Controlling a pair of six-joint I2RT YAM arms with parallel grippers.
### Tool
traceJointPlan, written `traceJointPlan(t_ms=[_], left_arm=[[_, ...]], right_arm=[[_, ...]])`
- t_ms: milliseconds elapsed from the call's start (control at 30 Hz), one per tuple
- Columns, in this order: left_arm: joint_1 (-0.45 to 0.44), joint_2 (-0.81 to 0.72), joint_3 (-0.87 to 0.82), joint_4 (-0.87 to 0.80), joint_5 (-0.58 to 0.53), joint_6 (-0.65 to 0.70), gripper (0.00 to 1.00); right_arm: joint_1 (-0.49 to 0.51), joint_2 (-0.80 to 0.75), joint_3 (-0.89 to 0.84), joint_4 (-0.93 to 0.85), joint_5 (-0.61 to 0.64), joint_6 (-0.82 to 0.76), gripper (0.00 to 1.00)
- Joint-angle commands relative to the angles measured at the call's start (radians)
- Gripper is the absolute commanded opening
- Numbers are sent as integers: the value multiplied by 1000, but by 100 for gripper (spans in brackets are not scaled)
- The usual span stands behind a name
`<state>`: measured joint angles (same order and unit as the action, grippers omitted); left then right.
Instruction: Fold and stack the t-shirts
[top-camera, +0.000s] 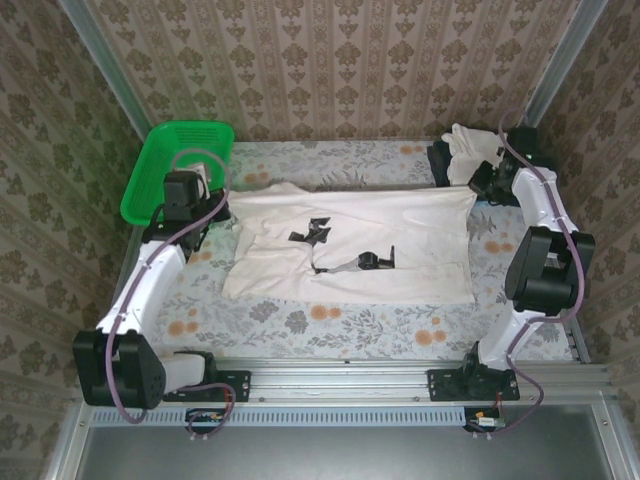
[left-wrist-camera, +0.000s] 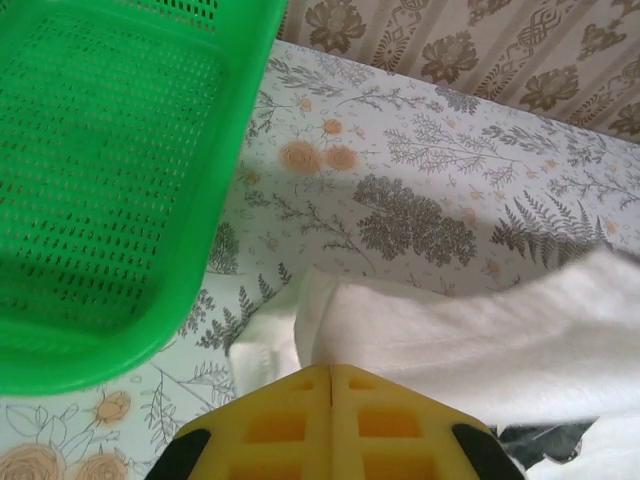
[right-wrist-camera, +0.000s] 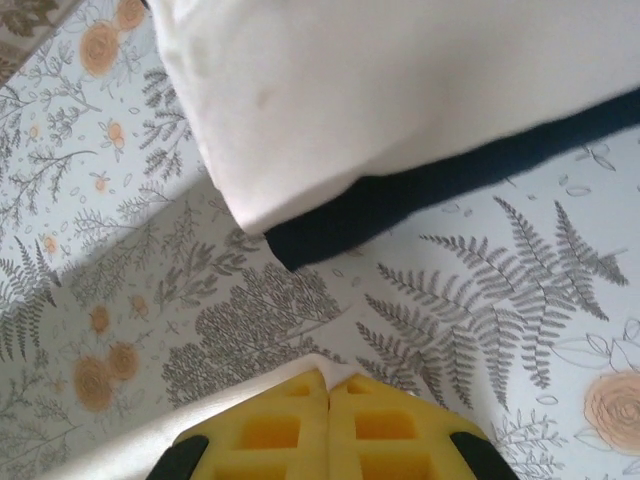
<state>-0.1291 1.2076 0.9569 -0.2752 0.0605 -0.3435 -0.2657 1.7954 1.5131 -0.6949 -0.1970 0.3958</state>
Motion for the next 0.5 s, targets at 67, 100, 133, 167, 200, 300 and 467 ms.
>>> traceJointPlan(t_ms=[67, 100, 133, 167, 200, 300, 467], left_arm=[[9, -121, -218, -15, 3, -38, 0], [9, -141, -265, -14, 6, -53, 0], [8, -156, -300, -13, 8, -63, 0], [9, -171, -336, -13, 11, -75, 0], [9, -183, -364, -10, 15, -84, 0], [8, -199, -410, -17, 1, -95, 0], [6, -135, -388, 4, 16, -83, 0]], right_arm=[[-12, -49, -181, 3, -35, 3, 0], [-12, -47, -205, 9, -36, 4, 0], [-12, -46, -221, 13, -44, 1, 0], [-13, -42, -235, 14, -51, 1, 0], [-13, -40, -249, 17, -56, 2, 0], [-10, -40, -282, 54, -69, 16, 3], [42, 82, -145, 5, -79, -9, 24]])
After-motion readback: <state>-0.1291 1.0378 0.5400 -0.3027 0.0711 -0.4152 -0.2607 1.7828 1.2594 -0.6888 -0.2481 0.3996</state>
